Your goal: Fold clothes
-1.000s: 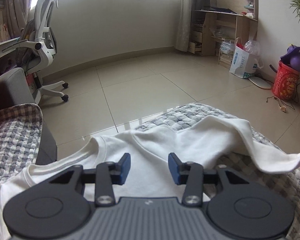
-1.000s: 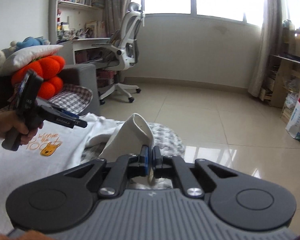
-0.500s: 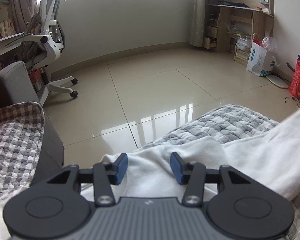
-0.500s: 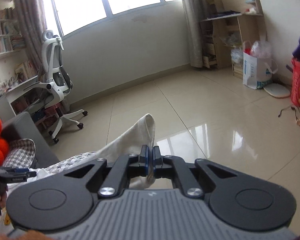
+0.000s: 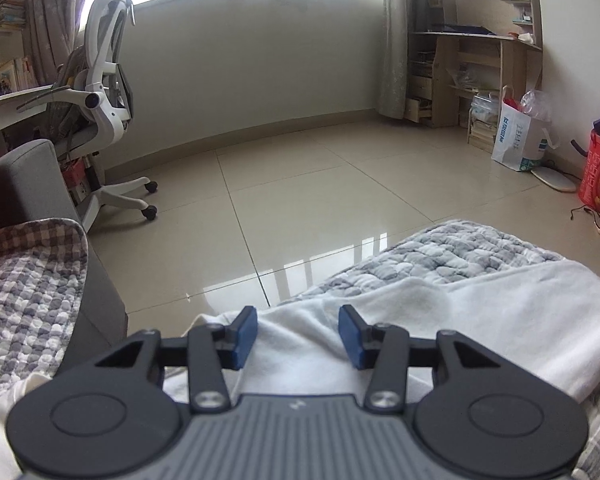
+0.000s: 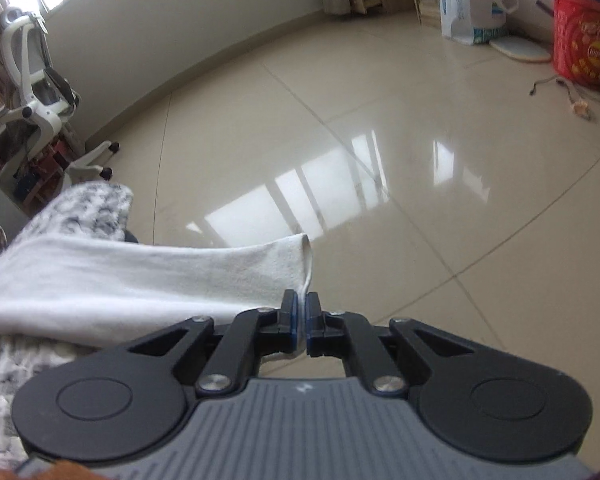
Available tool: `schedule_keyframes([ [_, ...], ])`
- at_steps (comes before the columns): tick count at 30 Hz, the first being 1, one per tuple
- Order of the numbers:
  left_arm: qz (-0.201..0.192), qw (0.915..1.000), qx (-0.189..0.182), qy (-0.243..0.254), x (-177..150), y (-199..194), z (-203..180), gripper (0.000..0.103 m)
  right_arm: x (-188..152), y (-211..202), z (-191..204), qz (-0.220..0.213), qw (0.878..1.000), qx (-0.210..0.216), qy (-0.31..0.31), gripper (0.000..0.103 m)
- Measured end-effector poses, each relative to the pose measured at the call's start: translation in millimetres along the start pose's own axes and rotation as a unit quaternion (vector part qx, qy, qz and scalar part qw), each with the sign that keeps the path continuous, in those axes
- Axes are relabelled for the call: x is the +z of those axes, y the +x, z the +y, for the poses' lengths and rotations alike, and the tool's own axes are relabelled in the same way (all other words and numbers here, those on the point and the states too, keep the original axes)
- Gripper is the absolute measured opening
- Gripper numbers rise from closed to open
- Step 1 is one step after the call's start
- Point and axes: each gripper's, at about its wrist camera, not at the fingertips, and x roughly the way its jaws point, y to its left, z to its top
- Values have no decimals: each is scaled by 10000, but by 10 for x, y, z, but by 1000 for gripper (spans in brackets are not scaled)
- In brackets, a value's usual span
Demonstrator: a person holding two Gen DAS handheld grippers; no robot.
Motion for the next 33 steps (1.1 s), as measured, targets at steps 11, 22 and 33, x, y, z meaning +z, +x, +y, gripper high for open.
schedule_keyframes([
  [11, -535, 9933, -834, 592, -24, -660, -342, 46, -35, -127, 245, -40, 9986, 211, -483, 31],
  [22, -251, 9599, -1096, 2567, -345, -912, -876, 41, -156, -953, 530, -894, 9768, 817, -1765, 39],
  [33, -168, 9512, -1108, 2873, -317, -718, -1138, 1, -403, -821, 1139, -993, 9286, 1096, -3404, 39],
])
